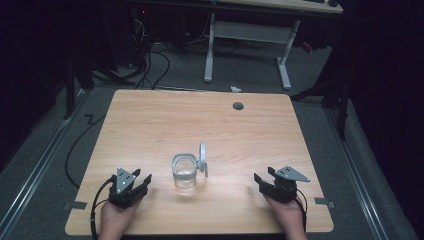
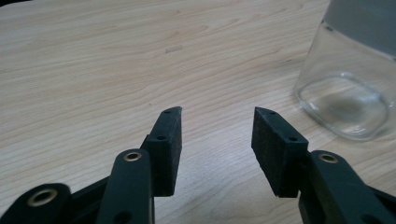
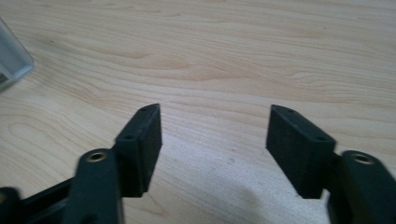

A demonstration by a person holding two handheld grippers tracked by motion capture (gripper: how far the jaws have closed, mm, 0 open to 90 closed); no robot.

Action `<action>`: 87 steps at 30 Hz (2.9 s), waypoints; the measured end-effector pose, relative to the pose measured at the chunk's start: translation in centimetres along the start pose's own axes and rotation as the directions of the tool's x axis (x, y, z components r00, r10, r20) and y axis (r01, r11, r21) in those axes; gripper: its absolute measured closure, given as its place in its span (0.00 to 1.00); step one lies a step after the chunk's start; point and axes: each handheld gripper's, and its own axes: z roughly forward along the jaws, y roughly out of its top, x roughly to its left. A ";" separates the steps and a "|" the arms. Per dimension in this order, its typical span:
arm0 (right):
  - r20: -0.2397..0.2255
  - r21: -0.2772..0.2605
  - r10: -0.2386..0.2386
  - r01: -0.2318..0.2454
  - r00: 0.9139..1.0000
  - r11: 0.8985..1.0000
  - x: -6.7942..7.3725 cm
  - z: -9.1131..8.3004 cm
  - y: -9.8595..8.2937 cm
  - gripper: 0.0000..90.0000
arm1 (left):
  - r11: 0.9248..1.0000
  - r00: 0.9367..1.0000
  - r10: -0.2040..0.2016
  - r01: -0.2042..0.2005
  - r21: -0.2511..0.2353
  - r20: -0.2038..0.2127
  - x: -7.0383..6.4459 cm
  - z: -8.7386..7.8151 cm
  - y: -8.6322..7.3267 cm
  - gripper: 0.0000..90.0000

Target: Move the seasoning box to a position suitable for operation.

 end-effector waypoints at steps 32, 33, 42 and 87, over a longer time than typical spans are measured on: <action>-0.066 -0.027 -0.067 0.066 0.996 0.997 1.3 0.0 -0.4 0.85 | 0.998 1.000 -0.017 0.015 0.062 0.026 -4.5 2.1 -1.7 1.00; -0.065 -0.027 -0.070 0.069 0.995 0.997 1.3 -0.1 -0.4 0.86 | 0.998 0.999 -0.018 0.016 0.062 0.029 -4.8 2.1 -1.8 1.00; -0.070 -0.013 -0.077 0.077 0.995 0.997 1.5 0.1 -0.5 0.87 | 0.997 0.998 -0.016 0.012 0.076 0.053 -6.2 2.3 -2.4 1.00; -0.057 -0.009 -0.041 0.041 0.998 0.999 0.9 0.2 -0.8 0.79 | 0.994 0.996 -0.045 0.037 0.098 0.077 -7.9 7.5 -2.1 1.00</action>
